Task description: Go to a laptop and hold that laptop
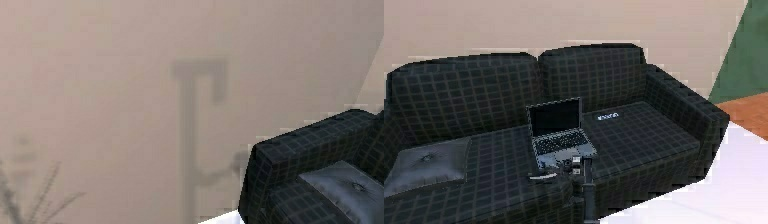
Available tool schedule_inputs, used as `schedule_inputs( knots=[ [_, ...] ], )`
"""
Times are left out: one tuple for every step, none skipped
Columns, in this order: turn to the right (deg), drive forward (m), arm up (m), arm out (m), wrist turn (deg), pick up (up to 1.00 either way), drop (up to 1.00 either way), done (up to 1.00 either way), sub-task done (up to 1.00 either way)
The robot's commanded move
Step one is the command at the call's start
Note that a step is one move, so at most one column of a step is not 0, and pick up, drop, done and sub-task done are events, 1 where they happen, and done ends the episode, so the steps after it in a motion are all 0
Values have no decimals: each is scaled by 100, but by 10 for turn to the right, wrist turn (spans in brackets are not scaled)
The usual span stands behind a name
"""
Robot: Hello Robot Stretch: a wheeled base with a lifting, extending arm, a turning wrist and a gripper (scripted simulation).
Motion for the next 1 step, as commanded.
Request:
schedule_inputs(
  knots=[
    [0, 0, 0, 0, 0, 0, 0, 100, 0]
  ],
)
